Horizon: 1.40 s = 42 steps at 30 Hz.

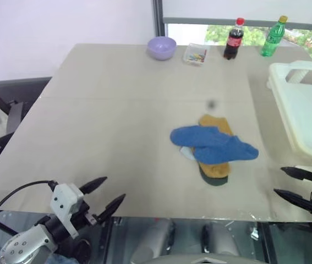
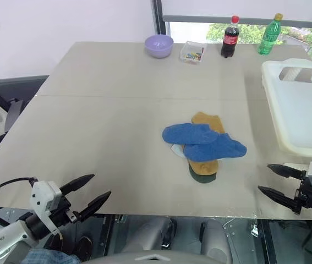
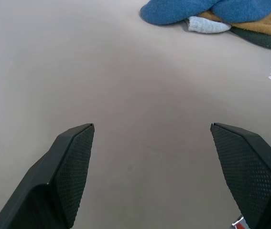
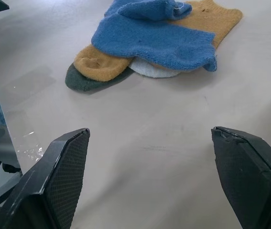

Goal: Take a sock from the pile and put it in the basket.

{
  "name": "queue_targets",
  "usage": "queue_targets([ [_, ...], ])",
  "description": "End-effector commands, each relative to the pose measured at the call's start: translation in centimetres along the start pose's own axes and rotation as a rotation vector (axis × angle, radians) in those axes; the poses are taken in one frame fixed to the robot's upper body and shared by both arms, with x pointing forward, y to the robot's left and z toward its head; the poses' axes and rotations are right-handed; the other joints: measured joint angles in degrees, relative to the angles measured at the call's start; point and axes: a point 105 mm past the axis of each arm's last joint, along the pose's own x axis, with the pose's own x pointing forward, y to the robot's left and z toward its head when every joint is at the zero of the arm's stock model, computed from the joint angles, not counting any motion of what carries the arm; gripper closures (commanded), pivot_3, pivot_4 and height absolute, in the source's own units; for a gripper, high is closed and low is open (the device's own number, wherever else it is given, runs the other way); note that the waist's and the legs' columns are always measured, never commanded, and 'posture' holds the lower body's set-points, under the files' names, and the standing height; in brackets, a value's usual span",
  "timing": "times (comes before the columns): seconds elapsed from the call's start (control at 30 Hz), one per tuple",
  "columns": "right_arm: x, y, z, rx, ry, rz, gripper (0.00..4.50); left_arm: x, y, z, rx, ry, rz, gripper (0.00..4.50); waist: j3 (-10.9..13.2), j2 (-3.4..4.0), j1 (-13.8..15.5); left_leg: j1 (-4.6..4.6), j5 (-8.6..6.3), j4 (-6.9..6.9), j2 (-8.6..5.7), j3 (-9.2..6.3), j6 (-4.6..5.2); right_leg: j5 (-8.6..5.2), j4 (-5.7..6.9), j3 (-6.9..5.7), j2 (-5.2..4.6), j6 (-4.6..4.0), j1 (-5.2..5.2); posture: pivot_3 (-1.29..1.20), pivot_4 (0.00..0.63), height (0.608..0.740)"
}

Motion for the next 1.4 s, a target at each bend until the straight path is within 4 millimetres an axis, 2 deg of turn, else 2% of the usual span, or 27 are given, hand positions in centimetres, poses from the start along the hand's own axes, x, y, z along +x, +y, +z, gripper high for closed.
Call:
queue_targets([
  [0.03, 0.0, -0.2, 2.3, -0.076, -0.084, 0.01, 0.33, -0.4, 0.5, 1.1, 0.044, -0.031, 0.011, 0.31, 0.0, -0.01, 0.0, 0.0, 0.0, 0.0, 0.0, 0.0, 0.0, 0.0, 0.0, 0.0, 0.0, 0.0, 0.0, 0.0, 0.15, 0.74],
  [0.23, 0.9, -0.3, 3.1, -0.102, -0.121, 0.035, 0.33, -0.4, 1.4, 1.1, 0.048, -0.046, 0.032, 0.31, 0.1, 0.08, -0.1, 0.02, 0.0, 0.01, 0.02, 0.01, 0.0, 0.01, 0.04, 0.0, 0.02, 0.0, 0.0, 0.0, 0.15, 0.74],
  [0.73, 1.3, 0.2, 3.2, -0.097, -0.124, 0.057, 0.33, -0.3, 1.1, 1.3, 0.048, -0.067, 0.009, 0.31, 0.1, 0.09, 0.0, -0.01, -0.04, 0.0, 0.02, 0.01, 0.05, 0.01, -0.07, 0.0, 0.03, 0.0, 0.01, 0.0, 0.15, 0.74],
  [1.03, 1.8, 0.7, 3.5, -0.093, -0.129, 0.076, 0.33, -0.3, 0.9, 2.1, 0.058, -0.114, -0.051, 0.31, 0.1, 0.08, 0.0, -0.01, 0.02, 0.01, 0.02, 0.02, -0.05, 0.01, -0.08, 0.0, 0.03, 0.0, 0.01, 0.0, 0.15, 0.74],
  [1.17, 3.1, 1.7, 4.9, -0.103, -0.15, 0.123, 0.33, -1.2, 0.6, 3.1, 0.049, -0.152, -0.155, 0.31, 0.1, 0.1, -0.2, -0.01, 0.01, 0.0, 0.02, 0.02, -0.04, 0.01, -0.06, -0.01, 0.03, -0.01, 0.0, 0.0, 0.15, 0.74],
  [1.33, 6.0, 3.4, 8.0, -0.144, -0.227, 0.203, 0.33, -2.6, 1.8, 4.6, 0.054, -0.189, -0.215, 0.31, 0.1, 0.13, -0.2, 0.01, -0.04, 0.01, 0.12, 0.02, 0.04, 0.01, -0.02, -0.01, 0.12, -0.02, -0.01, 0.0, 0.15, 0.74],
  [1.4, 7.9, 4.3, 9.1, -0.188, -0.214, 0.231, 0.33, -2.9, 2.2, 5.0, 0.069, -0.185, -0.232, 0.31, 0.1, 0.12, -0.2, 0.01, -0.03, 0.02, 0.12, 0.02, 0.04, 0.01, -0.01, 0.0, 0.12, -0.02, -0.02, 0.0, 0.15, 0.74],
])
